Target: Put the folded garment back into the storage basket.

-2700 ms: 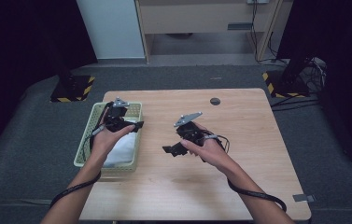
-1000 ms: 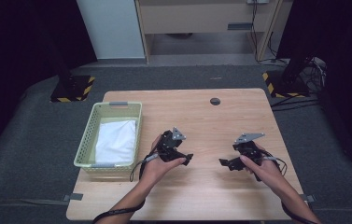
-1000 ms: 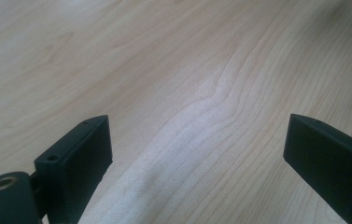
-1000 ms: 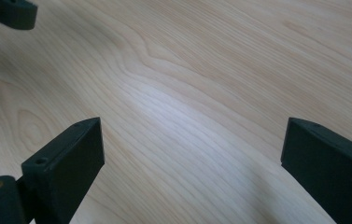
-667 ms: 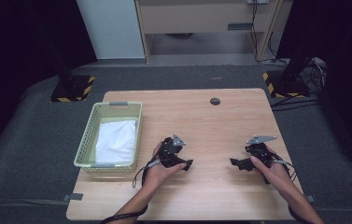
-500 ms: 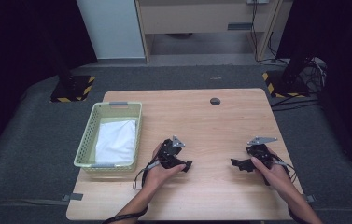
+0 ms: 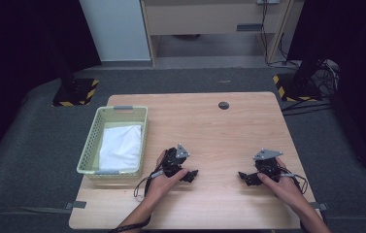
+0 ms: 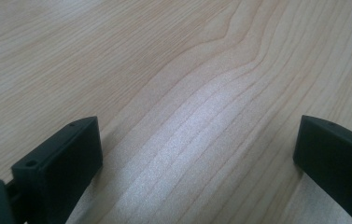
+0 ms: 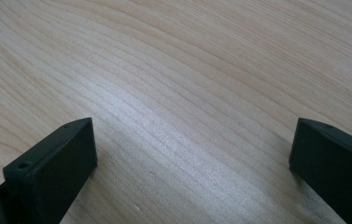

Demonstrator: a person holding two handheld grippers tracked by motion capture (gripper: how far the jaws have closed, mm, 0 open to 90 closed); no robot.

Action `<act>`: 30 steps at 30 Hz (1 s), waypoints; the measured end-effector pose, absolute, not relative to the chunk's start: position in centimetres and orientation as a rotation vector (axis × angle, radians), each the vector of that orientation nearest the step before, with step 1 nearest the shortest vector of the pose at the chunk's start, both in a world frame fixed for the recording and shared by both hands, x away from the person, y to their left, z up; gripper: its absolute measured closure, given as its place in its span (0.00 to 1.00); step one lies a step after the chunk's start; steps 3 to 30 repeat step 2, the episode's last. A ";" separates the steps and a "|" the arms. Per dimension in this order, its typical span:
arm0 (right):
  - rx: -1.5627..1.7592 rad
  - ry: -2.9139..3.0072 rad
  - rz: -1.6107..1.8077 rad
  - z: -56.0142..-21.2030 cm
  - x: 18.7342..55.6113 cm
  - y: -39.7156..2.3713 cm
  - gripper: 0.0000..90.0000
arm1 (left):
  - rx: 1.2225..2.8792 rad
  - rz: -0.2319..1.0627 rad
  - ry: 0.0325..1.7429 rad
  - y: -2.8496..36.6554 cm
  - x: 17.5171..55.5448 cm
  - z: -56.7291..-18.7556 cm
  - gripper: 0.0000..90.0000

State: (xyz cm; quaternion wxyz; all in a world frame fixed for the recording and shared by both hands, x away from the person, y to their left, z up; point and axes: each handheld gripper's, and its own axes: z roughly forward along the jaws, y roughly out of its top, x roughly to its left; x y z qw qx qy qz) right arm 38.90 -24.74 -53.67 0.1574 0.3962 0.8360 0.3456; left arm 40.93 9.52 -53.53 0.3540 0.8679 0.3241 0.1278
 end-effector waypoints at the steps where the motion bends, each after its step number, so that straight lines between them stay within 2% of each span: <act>1: 1.133 2.392 0.989 -53.7 38.9 -24.7 0.01 | 2.244 0.330 0.838 9.5 40.9 -53.5 0.01; 30: 1.131 2.393 0.991 -53.7 38.9 -24.7 0.01 | 2.244 0.330 0.839 9.6 40.9 -53.5 0.01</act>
